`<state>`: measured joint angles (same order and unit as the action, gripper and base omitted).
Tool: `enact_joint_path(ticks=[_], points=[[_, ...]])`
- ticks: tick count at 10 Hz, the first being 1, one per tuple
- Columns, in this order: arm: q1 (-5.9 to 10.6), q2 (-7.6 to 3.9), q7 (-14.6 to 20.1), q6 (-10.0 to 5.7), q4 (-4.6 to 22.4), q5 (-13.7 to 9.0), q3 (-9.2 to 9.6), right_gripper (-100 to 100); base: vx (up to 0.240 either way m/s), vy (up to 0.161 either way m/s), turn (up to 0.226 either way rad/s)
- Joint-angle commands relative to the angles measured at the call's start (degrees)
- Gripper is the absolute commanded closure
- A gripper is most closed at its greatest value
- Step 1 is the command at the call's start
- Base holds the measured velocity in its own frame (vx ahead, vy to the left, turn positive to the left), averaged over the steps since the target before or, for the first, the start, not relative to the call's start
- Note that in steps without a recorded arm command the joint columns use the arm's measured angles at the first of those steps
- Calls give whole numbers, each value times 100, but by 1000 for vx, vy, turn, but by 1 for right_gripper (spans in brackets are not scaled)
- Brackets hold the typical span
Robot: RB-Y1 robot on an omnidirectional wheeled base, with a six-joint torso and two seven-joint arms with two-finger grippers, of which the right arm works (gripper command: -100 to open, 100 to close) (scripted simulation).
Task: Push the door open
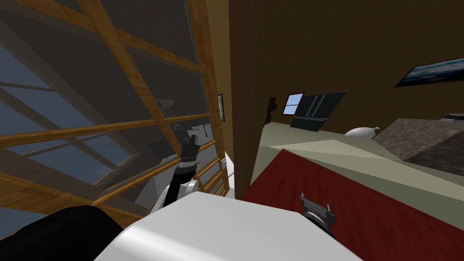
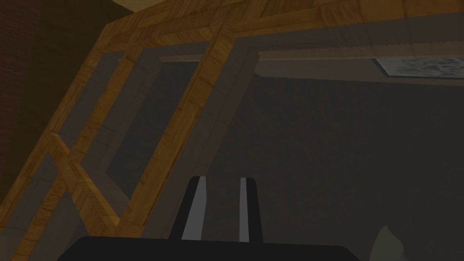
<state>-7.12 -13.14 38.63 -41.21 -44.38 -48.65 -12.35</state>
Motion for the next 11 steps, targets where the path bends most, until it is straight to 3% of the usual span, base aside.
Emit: enact_joint_path(ticks=[1, 7, 11], points=[[-1, 0, 0, 0, 0, 0, 0, -100, 0, 7, -20], [-89, 33, 57, -138, -30, -182, -72, -100, 1, 43, -50], [-89, 33, 57, -138, -30, -182, -72, -100, 0, 3, 7]])
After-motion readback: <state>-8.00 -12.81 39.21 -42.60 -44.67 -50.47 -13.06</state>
